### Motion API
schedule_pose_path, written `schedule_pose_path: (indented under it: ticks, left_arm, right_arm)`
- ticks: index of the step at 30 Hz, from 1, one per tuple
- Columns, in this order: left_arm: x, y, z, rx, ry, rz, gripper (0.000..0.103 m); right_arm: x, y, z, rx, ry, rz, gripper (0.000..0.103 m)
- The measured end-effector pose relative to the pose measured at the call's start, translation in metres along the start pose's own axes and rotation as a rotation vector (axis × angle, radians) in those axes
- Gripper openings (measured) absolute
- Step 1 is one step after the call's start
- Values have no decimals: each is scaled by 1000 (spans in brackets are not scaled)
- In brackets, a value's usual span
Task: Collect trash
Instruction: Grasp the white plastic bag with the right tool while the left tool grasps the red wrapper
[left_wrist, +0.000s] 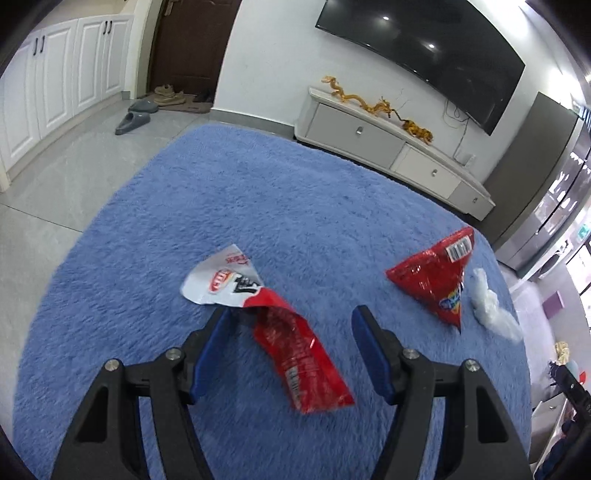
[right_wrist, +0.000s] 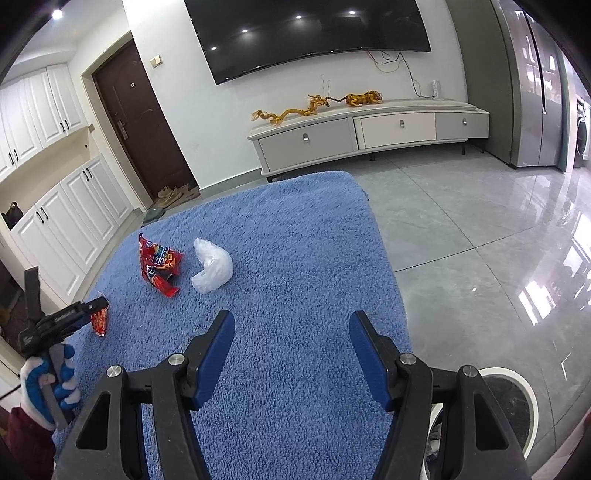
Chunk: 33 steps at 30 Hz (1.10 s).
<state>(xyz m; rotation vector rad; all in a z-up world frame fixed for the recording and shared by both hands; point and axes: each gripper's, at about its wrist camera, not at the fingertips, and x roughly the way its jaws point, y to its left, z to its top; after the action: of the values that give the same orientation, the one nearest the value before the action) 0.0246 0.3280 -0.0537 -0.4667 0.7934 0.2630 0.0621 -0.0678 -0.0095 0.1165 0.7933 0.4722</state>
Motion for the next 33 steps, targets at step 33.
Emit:
schedule_pose_path:
  ticks: [33]
  left_arm:
    - [60, -131, 31, 84, -1, -46, 79]
  right_arm:
    - [55, 21, 23, -94, 67, 72, 62]
